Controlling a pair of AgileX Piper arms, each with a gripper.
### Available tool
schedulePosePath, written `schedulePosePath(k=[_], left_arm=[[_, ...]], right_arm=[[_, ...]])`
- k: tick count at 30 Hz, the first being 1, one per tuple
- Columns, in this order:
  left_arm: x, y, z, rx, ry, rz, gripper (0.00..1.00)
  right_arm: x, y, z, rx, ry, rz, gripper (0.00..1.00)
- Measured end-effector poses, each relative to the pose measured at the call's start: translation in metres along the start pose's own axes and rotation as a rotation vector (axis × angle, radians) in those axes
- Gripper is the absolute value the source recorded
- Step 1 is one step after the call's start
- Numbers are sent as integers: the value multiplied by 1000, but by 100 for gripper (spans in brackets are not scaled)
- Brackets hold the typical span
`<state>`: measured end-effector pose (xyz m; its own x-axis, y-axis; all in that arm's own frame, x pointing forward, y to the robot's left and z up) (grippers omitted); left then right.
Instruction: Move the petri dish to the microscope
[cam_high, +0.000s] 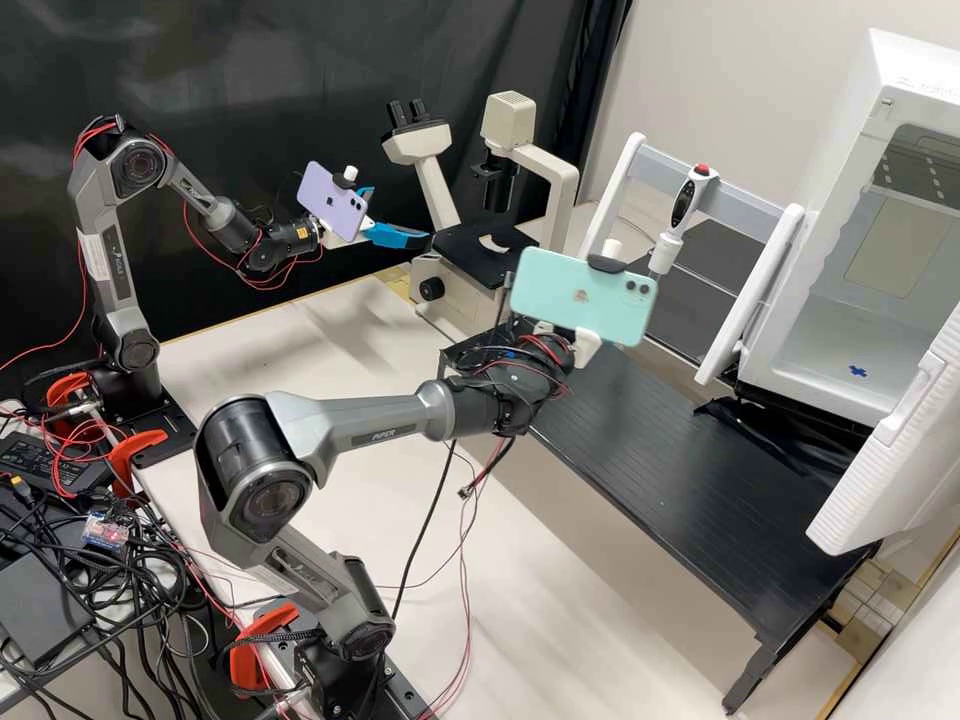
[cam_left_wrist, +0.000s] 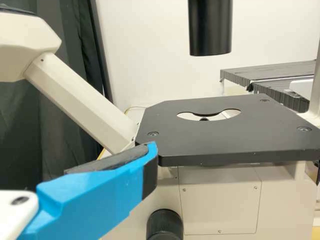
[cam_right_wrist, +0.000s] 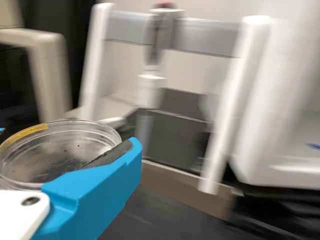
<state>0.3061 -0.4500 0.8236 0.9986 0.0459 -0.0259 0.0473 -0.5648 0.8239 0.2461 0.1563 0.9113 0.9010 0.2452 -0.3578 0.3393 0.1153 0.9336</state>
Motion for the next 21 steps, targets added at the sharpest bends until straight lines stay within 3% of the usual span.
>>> schedulePosePath(k=[7, 21], left_arm=[[0, 0, 0, 0, 0, 0, 100], [0, 0, 0, 0, 0, 0, 100]], right_arm=[[23, -30, -23, -3, 78, -127, 0], [81, -58, -65, -29, 80, -206, 0]])
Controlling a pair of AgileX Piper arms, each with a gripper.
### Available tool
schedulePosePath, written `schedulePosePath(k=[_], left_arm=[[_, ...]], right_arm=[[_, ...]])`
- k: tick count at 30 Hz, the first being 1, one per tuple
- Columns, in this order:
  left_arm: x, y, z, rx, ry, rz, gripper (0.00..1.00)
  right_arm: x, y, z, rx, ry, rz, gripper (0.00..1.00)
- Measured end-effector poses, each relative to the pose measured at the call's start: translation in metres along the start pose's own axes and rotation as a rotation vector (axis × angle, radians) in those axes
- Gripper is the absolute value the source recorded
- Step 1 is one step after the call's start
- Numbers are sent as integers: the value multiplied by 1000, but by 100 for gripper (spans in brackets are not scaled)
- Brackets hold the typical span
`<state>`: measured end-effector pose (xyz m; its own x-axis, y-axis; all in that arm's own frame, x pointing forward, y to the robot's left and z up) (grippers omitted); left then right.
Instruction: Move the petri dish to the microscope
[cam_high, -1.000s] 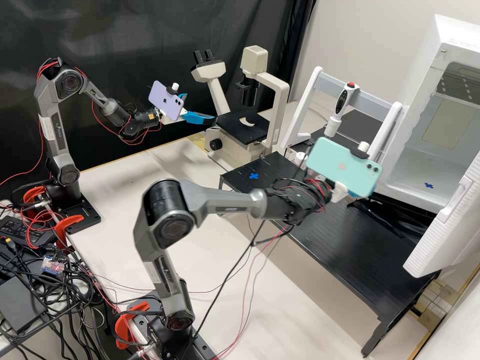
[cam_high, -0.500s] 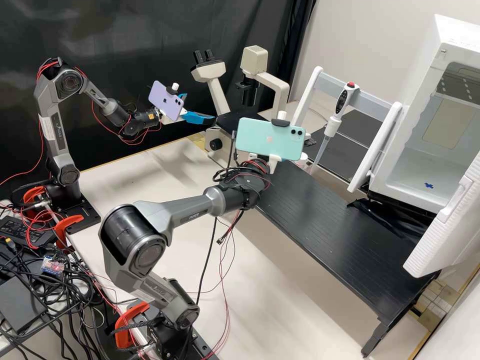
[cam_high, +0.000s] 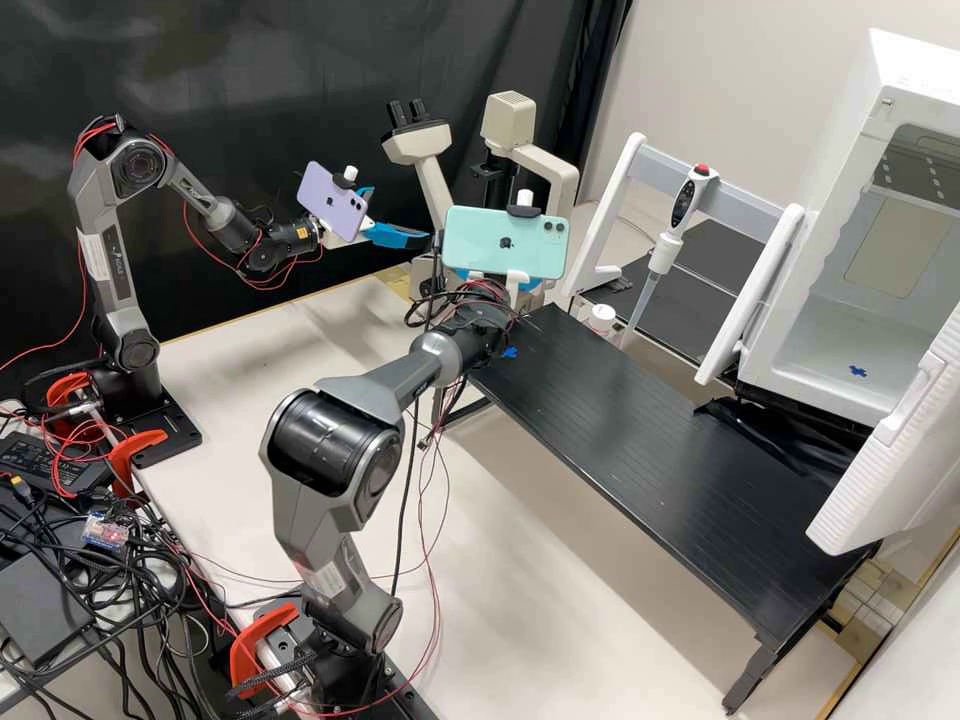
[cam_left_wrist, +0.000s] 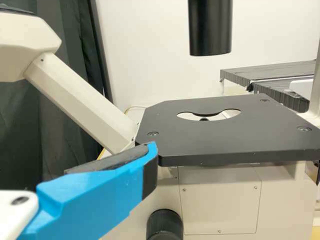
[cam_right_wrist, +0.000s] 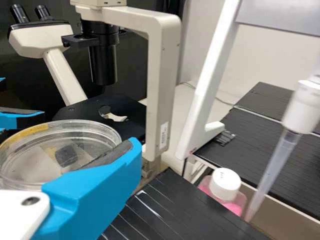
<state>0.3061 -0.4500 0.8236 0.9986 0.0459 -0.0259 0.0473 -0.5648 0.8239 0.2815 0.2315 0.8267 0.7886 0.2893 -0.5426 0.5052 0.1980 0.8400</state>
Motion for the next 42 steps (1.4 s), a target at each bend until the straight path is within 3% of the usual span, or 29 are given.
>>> schedulePosePath(k=[9, 29, 42], left_arm=[[0, 0, 0, 0, 0, 0, 100], [0, 0, 0, 0, 0, 0, 100], [0, 0, 0, 0, 0, 0, 100]], right_arm=[[31, -13, -13, -6, -43, -17, 0], [76, -26, -49, -35, 9, -39, 0], [132, -35, -48, -47, -55, -8, 0]])
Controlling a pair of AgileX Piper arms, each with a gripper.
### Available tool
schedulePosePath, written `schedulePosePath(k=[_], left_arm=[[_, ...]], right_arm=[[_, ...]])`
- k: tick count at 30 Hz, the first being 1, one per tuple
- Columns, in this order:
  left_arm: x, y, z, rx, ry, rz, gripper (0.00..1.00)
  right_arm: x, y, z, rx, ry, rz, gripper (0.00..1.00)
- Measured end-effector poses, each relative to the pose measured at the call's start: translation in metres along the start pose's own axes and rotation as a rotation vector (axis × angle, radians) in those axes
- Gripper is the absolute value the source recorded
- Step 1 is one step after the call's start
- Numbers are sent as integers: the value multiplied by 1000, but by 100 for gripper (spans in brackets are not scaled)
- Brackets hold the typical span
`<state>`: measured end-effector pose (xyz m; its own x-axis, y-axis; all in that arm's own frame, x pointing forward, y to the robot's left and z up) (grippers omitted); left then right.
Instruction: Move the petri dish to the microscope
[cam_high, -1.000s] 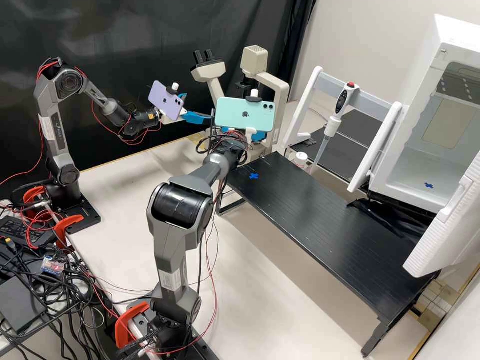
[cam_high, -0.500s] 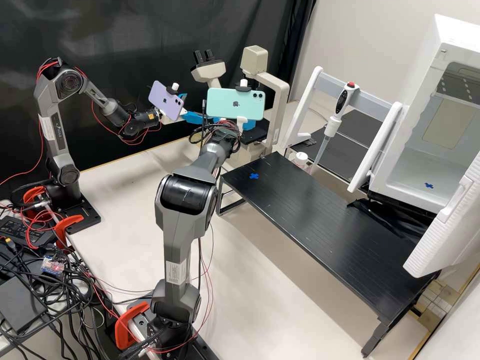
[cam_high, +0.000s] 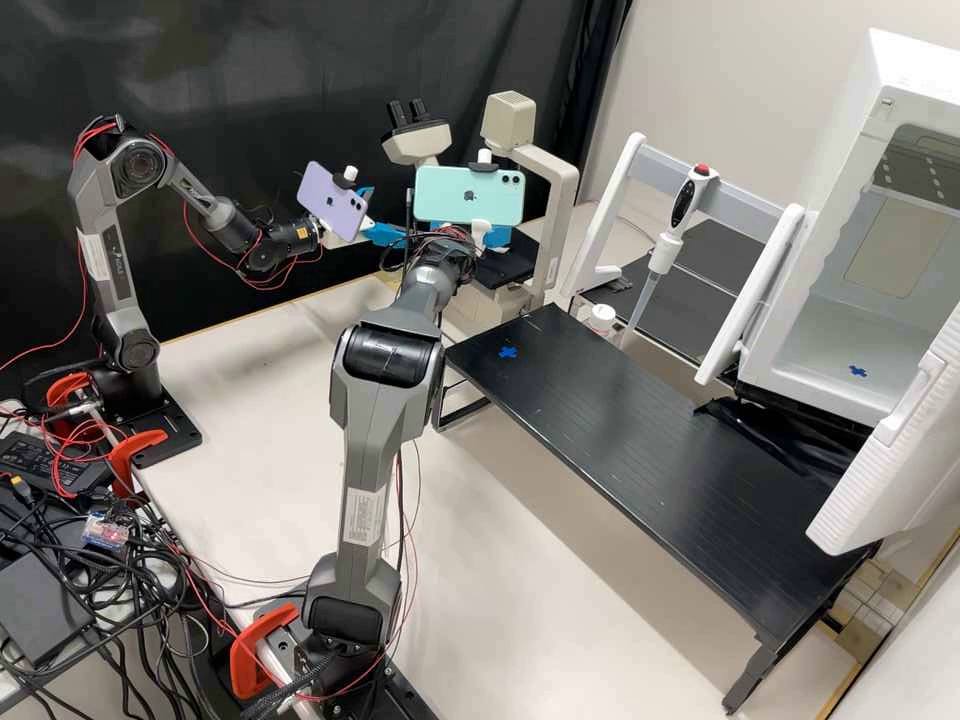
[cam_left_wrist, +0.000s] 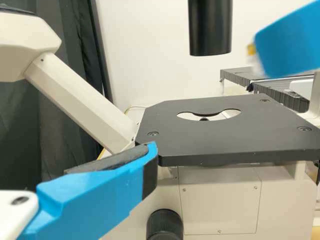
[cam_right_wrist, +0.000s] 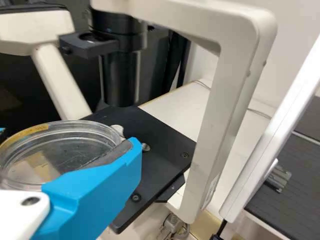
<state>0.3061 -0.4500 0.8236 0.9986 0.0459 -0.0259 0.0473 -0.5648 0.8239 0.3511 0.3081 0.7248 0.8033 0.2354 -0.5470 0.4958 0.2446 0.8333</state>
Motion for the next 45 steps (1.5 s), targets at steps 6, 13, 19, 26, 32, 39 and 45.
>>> schedulePosePath(k=[6, 13, 19, 26, 32, 39, 45], left_arm=[[0, 0, 0, 0, 0, 0, 100], [0, 0, 0, 0, 0, 0, 100], [0, 0, 0, 0, 0, 0, 100], [0, 0, 0, 0, 0, 0, 100], [0, 0, 0, 0, 0, 0, 100], [0, 0, 0, 0, 0, 0, 100], [0, 0, 0, 0, 0, 0, 100]], right_arm=[[22, -9, 2, -3, -51, 53, 0], [38, -24, 5, -14, -43, 128, 0], [54, -37, 14, -27, 2, 197, 0], [76, -67, 29, -65, 32, 150, 0], [77, -69, 27, -63, 43, 140, 0], [84, -60, 20, -70, 58, 177, 0], [96, -58, 21, -58, 27, 193, 0]])
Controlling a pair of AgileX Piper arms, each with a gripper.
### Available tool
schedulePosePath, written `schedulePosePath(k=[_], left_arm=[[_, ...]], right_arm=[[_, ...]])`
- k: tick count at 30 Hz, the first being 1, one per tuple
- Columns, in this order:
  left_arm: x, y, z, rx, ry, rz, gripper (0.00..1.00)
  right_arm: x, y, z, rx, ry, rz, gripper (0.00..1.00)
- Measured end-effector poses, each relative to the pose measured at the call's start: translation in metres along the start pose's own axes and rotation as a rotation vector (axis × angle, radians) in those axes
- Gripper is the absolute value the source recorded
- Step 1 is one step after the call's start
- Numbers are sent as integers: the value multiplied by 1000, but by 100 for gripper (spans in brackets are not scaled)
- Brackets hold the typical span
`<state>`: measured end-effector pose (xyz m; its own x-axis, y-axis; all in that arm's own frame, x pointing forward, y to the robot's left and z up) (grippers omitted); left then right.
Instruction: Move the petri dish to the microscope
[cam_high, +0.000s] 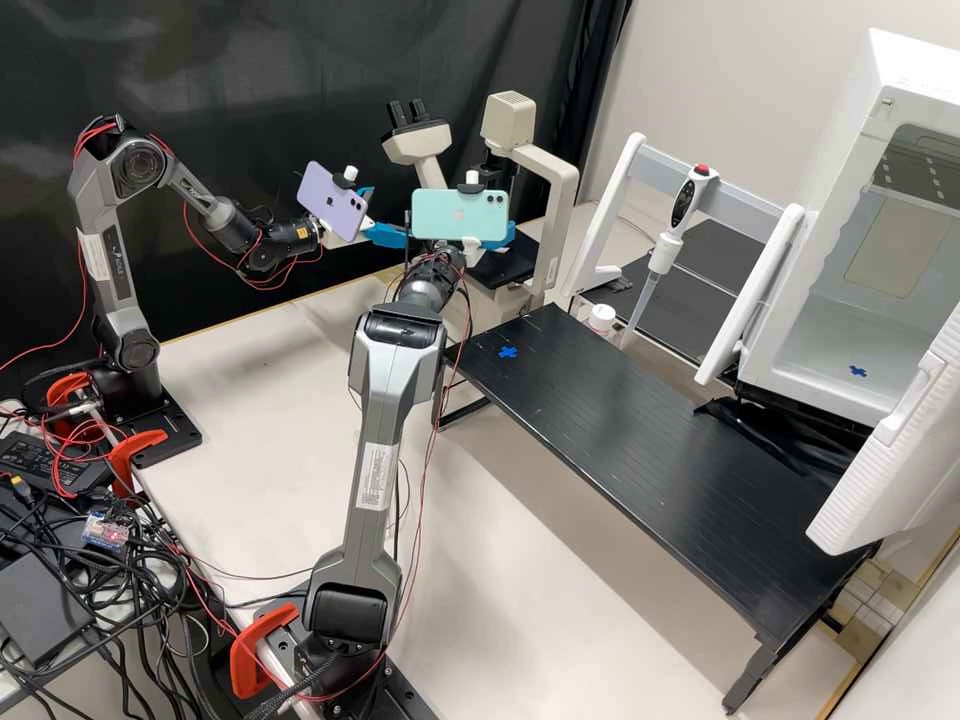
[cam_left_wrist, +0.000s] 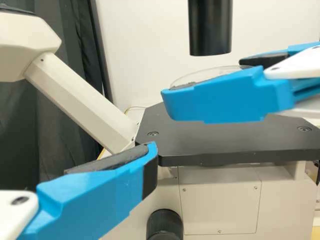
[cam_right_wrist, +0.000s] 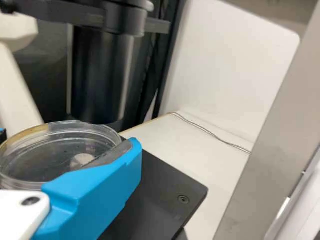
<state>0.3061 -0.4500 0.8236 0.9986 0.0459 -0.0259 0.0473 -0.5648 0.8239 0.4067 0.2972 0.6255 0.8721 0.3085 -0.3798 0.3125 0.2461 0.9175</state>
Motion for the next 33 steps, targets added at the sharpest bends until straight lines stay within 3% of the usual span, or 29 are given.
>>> schedulePosePath(k=[11, 19, 30, 31, 33], left_arm=[[0, 0, 0, 0, 0, 0, 100], [0, 0, 0, 0, 0, 0, 100], [0, 0, 0, 0, 0, 0, 100], [0, 0, 0, 0, 0, 0, 100], [0, 0, 0, 0, 0, 0, 100]], right_arm=[[23, -8, 9, 38, -74, -22, 0], [26, -4, 13, 12, -89, -12, 0], [27, -4, 13, 7, -98, -12, 0], [27, -4, 13, 5, -98, -12, 100], [28, -5, 14, 3, -101, -14, 100]])
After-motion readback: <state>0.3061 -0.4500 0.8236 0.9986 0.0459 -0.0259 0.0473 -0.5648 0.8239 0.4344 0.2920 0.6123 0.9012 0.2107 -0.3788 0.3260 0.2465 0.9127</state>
